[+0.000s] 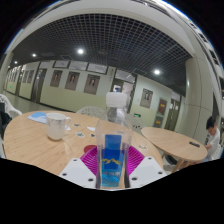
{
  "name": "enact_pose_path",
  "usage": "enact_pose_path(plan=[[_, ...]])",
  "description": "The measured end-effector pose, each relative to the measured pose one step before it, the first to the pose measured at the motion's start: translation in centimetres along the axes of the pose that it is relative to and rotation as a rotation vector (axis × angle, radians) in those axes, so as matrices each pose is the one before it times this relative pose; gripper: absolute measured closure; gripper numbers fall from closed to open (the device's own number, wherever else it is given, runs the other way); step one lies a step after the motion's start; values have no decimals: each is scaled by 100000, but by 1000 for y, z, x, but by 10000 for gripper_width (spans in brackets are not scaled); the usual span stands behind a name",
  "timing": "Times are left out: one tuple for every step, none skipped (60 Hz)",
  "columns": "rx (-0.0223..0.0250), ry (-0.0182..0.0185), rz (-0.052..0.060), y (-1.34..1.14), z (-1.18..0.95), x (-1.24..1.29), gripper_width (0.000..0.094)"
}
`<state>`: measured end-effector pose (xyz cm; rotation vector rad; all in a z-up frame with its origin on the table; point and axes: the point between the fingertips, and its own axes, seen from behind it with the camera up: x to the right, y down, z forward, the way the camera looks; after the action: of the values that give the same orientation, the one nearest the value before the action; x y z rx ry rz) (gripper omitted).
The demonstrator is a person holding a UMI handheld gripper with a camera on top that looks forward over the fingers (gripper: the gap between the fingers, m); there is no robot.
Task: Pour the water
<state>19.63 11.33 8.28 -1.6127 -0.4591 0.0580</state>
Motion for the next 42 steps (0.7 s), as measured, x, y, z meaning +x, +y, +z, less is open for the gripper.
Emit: enact_pose_path(plan=[[-362, -187, -856, -103, 145, 0, 618], [-54, 213, -924, -306, 1, -194, 617], [34, 85, -1245, -291, -1, -12, 619], [307, 194, -1720, -423, 56, 4, 619], [445, 452, -2196, -493, 91, 72, 619], [477, 774, -2602, -554, 143, 147, 619], [491, 1022, -2975, -618, 145, 157, 620], [427, 1031, -3322, -690, 216, 138, 620], [152, 144, -3825, -901, -329, 1269, 620], [798, 1564, -3764, -815, 1363, -1319, 619], [469, 640, -4141, -818, 267, 28, 619], [427, 675, -4293, -831, 347, 77, 619], [380, 650, -4428, -824, 351, 106, 620], [194, -274, -4915, -526, -667, 1508, 619], [366, 694, -5050, -792, 402, 120, 620], [441, 781, -5364, -828, 422, 151, 620], [305, 918, -5760, -803, 476, 174, 621], [225, 823, -5964, -910, 545, 358, 620], [388, 1682, -5741, -1593, 1298, -322, 620], [327, 1554, -5836, -817, 378, 268, 620], [285, 1222, -5875, -823, 388, 230, 621], [262, 858, -5822, -747, 370, 239, 620], [427, 788, -5546, -793, 320, 231, 621], [517, 758, -5509, -794, 388, 248, 623], [238, 588, -6025, -139, -139, 400, 621], [629, 1835, -5606, -1334, 1608, -944, 624], [670, 917, -6292, -610, 246, 174, 623], [702, 648, -6905, -578, 269, 112, 623], [763, 536, -7417, -547, 300, 9, 622], [897, 524, -7666, -596, 247, -50, 623], [848, 562, -7546, -481, 192, -12, 623], [1160, -647, -7407, 331, -873, 806, 623], [1026, 417, -6360, -200, 481, 125, 620], [665, 94, -6389, -304, 95, -103, 621], [671, -153, -5774, -301, 26, -152, 621], [707, -425, -5235, -313, 5, -265, 622], [654, -440, -4625, -301, -42, -248, 621], [575, -341, -4192, -311, -53, -194, 621], [-112, -75, -4379, -1366, 871, -952, 623], [475, -7, -3840, -173, -122, -96, 622], [214, -39, -3798, -27, -164, -123, 623], [80, -18, -3711, -9, -103, -121, 623]])
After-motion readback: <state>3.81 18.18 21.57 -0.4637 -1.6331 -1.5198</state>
